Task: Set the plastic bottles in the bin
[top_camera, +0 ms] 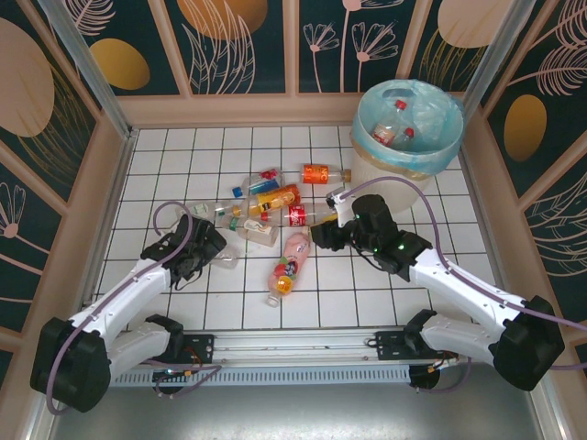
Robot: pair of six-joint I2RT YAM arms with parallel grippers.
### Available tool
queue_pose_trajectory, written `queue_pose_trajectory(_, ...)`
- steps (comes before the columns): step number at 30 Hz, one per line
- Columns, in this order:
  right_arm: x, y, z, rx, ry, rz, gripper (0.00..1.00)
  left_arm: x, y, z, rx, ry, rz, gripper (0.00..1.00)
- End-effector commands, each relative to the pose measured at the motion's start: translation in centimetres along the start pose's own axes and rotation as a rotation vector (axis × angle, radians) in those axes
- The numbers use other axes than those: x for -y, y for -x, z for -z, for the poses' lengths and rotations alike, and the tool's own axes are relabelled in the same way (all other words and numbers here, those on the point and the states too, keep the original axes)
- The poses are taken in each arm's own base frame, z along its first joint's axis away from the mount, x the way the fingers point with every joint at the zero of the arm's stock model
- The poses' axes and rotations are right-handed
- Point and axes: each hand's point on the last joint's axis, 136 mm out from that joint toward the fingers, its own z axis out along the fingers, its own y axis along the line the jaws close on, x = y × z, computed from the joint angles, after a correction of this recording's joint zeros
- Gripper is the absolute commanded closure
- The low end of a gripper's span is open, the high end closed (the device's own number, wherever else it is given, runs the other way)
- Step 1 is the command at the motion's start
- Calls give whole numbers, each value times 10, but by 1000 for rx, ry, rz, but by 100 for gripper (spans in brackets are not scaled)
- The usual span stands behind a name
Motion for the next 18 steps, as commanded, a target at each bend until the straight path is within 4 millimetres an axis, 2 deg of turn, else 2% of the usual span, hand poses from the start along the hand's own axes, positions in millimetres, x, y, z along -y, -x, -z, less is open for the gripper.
queue_pose_trajectory(1, -7, 5, -2, 16, 30, 13, 53, 5, 0, 2, -10, -23, 4, 5)
queue_pose_trajectory(6, -6, 2, -4, 8, 31, 3, 53, 18, 2, -2, -20, -55, 5, 3)
queue_pose_trajectory(13, -6, 0, -7, -3, 36, -2, 53, 14, -13, -26, -84, -26, 4, 2)
queue_pose_trajectory(16, -5, -2, -6, -7, 30, -2, 53, 9, -19, -31, -97, -24, 14, 7)
queue_pose_trajectory(18, -5, -3, -7, -10, 29, -4, 53, 4, -20, -29, -90, -26, 20, 16)
